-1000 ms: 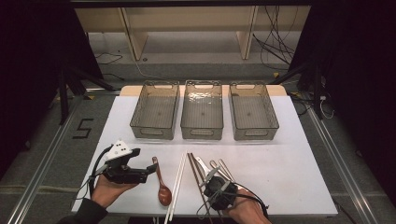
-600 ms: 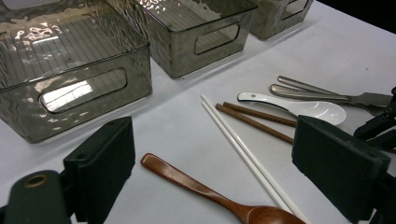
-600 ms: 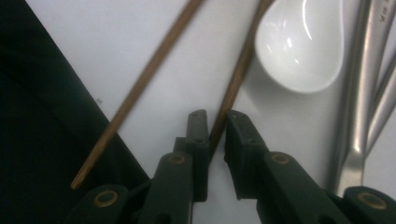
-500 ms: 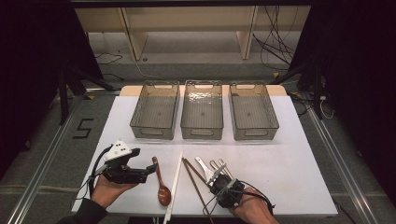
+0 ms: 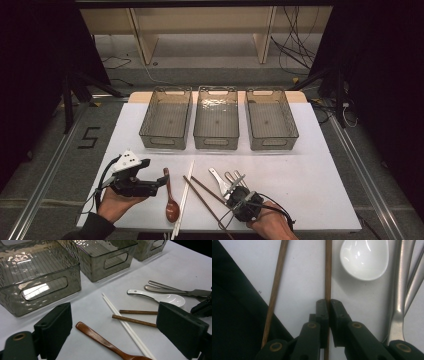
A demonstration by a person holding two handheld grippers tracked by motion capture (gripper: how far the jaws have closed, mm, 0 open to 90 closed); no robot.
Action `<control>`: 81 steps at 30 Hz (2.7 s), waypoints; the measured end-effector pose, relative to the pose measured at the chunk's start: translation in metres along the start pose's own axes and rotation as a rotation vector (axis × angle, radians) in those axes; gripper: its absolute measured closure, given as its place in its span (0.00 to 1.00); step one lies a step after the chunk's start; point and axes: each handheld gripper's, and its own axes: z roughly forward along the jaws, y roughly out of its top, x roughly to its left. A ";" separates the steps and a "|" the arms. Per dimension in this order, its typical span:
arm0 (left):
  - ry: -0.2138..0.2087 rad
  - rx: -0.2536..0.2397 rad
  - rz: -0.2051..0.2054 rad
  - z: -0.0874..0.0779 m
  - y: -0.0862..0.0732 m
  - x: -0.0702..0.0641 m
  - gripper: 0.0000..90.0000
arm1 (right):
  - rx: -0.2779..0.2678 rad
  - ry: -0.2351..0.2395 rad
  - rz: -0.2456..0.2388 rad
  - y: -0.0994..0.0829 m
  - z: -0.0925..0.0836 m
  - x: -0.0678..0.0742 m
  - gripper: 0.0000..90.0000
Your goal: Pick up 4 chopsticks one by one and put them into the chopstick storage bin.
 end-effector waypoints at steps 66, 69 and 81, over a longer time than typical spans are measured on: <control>-0.109 0.034 -0.131 0.023 0.019 -0.021 0.14 | -0.484 0.051 0.051 0.012 -0.081 -0.023 0.96; -0.130 0.026 -0.153 0.026 0.024 -0.023 0.14 | -0.501 0.049 0.042 0.015 -0.082 -0.021 0.96; -0.234 0.023 -0.304 0.045 0.034 -0.026 0.16 | -0.577 0.036 -0.001 0.022 -0.087 -0.010 0.96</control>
